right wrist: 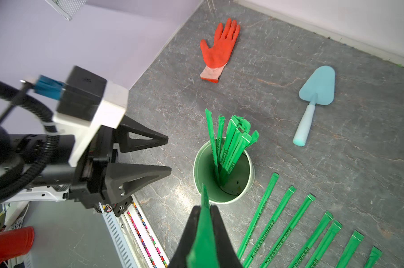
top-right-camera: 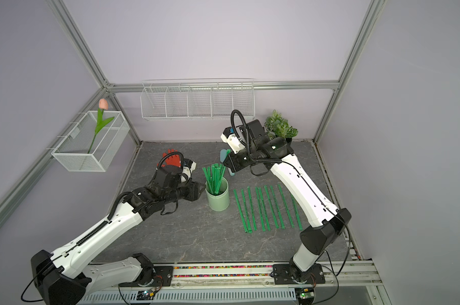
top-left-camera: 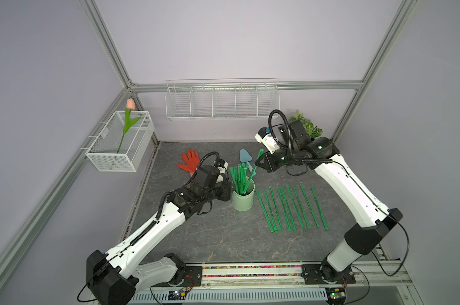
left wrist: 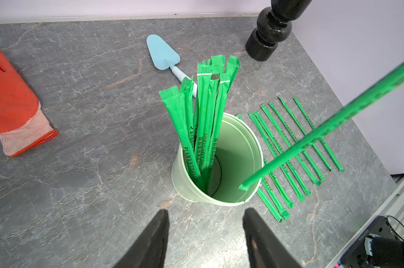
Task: Take the straws out of the storage container
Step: Place the straw at the center of the board.
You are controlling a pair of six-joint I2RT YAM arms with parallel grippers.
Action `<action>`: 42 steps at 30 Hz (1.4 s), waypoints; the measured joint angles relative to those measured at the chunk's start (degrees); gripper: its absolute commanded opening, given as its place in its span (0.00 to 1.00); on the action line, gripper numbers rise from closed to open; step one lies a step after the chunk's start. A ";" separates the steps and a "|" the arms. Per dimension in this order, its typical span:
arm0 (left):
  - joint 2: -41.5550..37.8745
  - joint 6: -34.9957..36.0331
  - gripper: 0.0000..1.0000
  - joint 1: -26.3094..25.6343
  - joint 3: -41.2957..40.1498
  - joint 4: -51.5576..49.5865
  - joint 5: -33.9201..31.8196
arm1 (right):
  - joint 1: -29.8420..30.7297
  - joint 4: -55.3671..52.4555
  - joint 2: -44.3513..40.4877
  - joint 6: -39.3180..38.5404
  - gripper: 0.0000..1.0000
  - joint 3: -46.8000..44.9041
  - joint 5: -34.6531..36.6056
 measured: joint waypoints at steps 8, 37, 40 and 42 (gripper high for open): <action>0.00 0.00 0.55 0.00 0.00 0.00 0.02 | -2.71 -1.01 -3.87 0.24 0.11 0.13 -2.05; 0.00 -0.02 0.55 0.00 0.00 -0.02 0.04 | -8.90 -31.82 0.96 8.41 0.10 3.45 42.03; 0.00 0.00 0.55 0.00 0.00 -0.02 0.04 | -11.26 -32.09 2.73 8.33 0.10 1.86 43.12; 0.00 0.00 0.55 0.00 0.00 -0.02 0.04 | -13.66 -32.02 3.98 7.85 0.10 0.68 43.15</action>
